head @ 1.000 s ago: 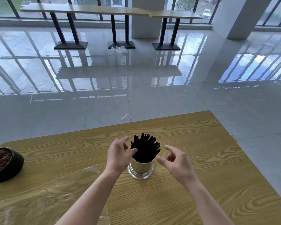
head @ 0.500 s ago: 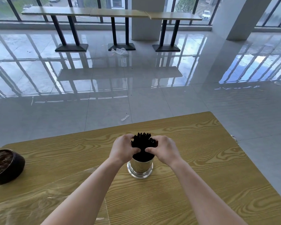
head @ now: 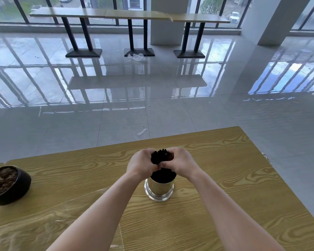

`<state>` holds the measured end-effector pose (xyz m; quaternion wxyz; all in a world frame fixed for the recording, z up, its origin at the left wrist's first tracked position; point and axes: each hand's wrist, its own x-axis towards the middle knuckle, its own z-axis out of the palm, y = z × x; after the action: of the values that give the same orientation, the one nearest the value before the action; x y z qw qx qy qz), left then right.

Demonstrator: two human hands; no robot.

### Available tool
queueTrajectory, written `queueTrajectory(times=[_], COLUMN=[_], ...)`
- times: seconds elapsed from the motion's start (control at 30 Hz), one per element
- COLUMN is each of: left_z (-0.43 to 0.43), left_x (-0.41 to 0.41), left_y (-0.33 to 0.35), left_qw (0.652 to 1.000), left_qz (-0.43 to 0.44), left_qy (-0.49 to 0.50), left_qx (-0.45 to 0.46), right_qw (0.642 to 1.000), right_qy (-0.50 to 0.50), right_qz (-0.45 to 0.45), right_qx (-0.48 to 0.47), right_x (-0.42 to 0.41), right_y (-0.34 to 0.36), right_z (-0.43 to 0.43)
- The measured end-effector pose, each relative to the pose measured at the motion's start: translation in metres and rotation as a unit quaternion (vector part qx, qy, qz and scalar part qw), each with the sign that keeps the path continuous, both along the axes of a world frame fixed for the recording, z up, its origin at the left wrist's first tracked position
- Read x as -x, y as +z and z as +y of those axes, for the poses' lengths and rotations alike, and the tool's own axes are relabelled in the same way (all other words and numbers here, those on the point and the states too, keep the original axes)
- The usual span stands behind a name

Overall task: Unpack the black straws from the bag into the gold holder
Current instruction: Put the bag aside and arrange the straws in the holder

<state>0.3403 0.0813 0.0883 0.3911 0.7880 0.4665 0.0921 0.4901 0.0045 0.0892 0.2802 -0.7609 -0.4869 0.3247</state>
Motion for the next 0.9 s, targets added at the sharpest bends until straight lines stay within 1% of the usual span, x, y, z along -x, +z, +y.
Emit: queueTrajectory(times=[0.1,0.3,0.5,0.6,0.67,0.77,0.83,0.9], left_z=[-0.001,-0.001,-0.005,-0.013,-0.016,-0.017,-0.019,-0.019], left_x=[-0.002,0.001,0.009,0.013,0.017,0.022,0.024,0.024], left_y=[-0.001,0.001,0.004,0.000,-0.004,-0.007,-0.007,-0.008], left_qw=[1.000,0.999,0.999,0.999,0.999,0.996,0.994,0.990], left_qz=[-0.020,-0.033,-0.020,-0.016,-0.018,-0.035,-0.045,-0.059], left_qy=[-0.004,-0.008,-0.001,0.020,0.043,0.080,0.101,0.128], left_qx=[0.018,0.011,0.031,0.020,0.014,0.006,0.002,0.017], right_qw=[1.000,0.999,0.999,0.998,0.999,0.996,0.994,0.993], right_qy=[-0.003,0.003,0.029,0.035,0.014,-0.036,-0.075,-0.081], right_qz=[0.021,-0.033,-0.044,-0.054,-0.038,-0.053,-0.070,-0.080], right_qx=[-0.009,-0.030,0.013,0.007,-0.023,-0.056,-0.048,-0.018], right_x=[0.001,0.008,0.016,0.020,0.018,0.008,0.001,-0.002], right_y=[0.001,0.002,0.010,0.006,0.002,-0.008,-0.013,-0.016], right_z=[0.003,0.002,0.010,0.012,0.007,-0.004,-0.013,-0.018])
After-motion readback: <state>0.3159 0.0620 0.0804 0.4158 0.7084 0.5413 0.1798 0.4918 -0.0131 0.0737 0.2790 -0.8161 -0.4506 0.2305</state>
